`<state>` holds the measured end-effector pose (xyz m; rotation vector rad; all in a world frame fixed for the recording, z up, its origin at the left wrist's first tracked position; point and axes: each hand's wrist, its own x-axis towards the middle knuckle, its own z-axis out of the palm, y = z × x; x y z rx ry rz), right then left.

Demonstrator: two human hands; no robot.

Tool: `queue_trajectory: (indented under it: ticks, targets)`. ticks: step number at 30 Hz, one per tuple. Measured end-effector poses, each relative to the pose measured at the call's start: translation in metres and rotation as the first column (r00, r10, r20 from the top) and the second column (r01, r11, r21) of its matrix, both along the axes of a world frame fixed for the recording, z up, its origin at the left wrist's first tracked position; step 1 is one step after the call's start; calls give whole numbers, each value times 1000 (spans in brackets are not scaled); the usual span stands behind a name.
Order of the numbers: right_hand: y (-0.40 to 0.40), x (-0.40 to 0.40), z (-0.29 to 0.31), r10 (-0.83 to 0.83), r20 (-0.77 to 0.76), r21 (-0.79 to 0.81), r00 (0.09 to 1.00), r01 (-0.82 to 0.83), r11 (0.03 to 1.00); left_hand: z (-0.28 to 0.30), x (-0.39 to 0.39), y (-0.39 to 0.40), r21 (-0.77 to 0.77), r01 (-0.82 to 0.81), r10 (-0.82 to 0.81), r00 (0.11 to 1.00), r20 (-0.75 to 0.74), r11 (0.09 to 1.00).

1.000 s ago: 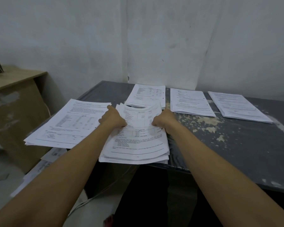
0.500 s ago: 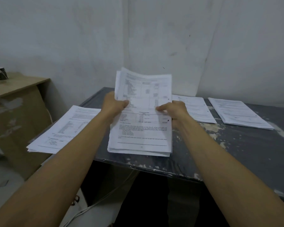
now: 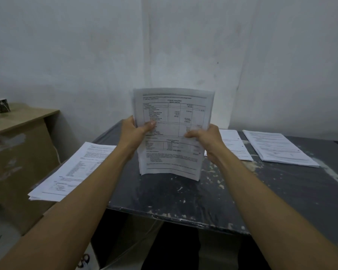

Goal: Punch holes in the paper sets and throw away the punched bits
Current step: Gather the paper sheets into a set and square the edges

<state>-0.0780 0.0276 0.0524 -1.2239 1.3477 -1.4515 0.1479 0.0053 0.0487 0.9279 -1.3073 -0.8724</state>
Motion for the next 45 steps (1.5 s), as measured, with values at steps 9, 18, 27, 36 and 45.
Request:
queue_trajectory:
  ticks: [9,18,27,36,45]
  targets:
    - [1,1,2,-47,24,-81,999,49,995,3,-3,2,-94,-59,63,997,47,994]
    - [-1,5,-13,-44,26,20,999,43,999,-7,-10,-3,-40,-50,54,994,91,998]
    - [-12,30,6,47,-75,-46,996,-50,998,29,31,-4,7,-233,226,950,216,973]
    - [-38,118,-8,209,-98,113,973,-198,974,8,118,-2,239,-377,278,890,363,895]
    - [-65,203,-47,285,-221,253,933,-227,940,-40,176,-13,313,-565,296,737,608,764]
